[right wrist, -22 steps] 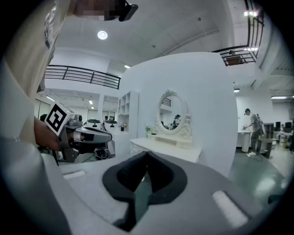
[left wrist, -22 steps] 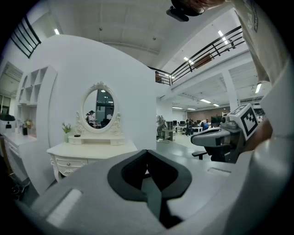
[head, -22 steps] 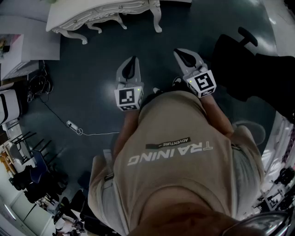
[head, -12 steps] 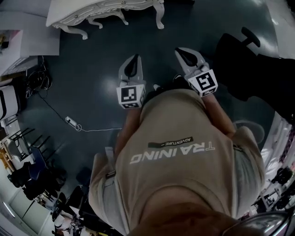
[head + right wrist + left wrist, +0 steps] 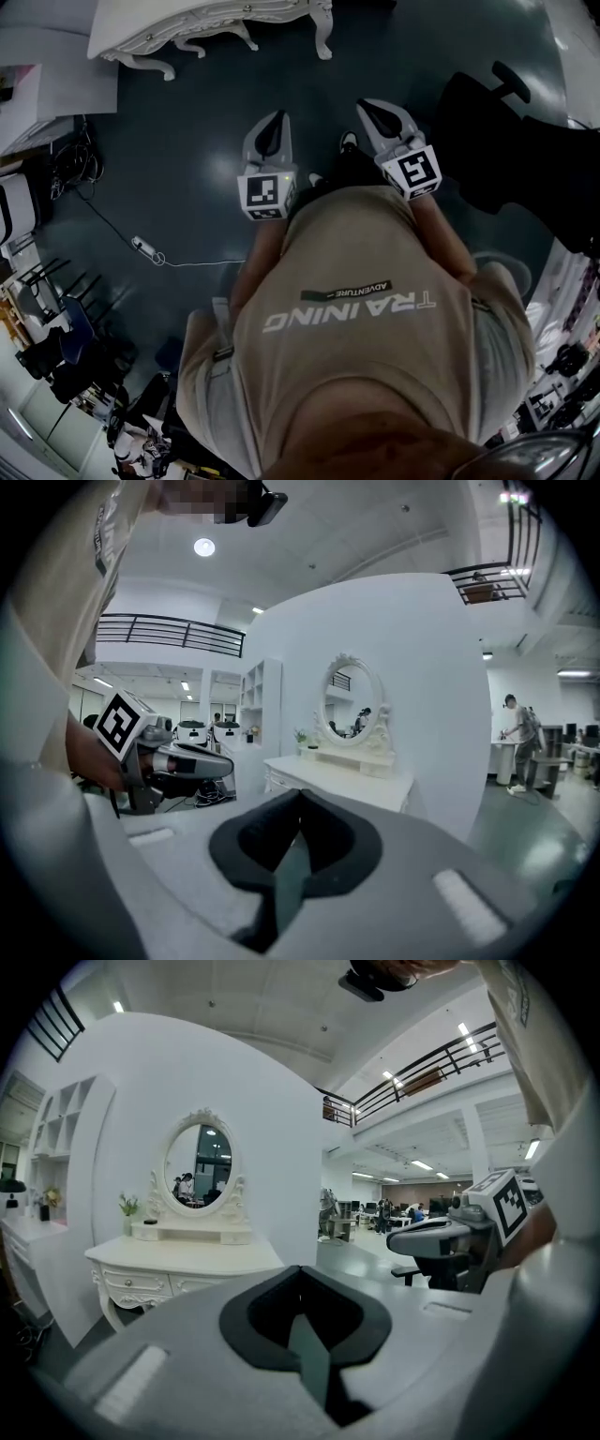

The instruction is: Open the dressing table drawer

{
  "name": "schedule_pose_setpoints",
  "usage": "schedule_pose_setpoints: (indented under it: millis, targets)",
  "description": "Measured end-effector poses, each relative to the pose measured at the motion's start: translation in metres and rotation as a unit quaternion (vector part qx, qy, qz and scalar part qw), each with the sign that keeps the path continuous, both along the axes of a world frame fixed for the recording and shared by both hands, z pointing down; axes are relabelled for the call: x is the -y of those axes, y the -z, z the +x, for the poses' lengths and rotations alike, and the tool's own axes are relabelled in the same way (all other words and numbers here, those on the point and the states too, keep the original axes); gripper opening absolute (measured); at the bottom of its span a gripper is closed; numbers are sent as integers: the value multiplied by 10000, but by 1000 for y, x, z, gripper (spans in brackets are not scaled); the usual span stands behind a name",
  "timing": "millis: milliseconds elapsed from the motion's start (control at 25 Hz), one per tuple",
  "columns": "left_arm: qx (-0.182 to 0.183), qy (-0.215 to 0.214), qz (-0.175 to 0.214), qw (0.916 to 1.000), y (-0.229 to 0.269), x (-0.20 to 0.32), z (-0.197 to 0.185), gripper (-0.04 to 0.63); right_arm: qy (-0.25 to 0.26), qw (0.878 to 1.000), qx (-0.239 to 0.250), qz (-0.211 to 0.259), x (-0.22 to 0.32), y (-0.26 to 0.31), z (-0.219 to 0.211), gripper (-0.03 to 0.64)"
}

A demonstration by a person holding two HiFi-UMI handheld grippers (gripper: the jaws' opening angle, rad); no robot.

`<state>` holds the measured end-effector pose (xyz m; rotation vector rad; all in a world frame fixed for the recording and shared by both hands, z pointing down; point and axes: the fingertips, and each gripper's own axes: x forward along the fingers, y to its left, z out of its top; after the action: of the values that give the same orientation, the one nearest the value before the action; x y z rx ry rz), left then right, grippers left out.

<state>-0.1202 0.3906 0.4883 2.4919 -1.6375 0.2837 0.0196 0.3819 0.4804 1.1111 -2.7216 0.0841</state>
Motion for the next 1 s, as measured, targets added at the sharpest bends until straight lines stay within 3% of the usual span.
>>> schedule_pose_setpoints:
  millis: [160, 360, 600, 1000]
  targets:
    - [127, -3, -46, 9999, 1, 43, 23, 8, -17, 9998, 82, -154, 38, -12, 28, 3]
    - [265, -3, 43, 9996, 13, 106, 43, 8, 9, 9996, 274, 25, 108, -6, 50, 3]
    - [414, 264, 123, 9987, 14, 163, 57, 8, 250, 9989, 406, -14, 172, -17, 67, 3]
    - [269, 767, -329, 9961, -1, 221, 31, 8, 559, 9979, 268, -185, 249, -31, 51, 3]
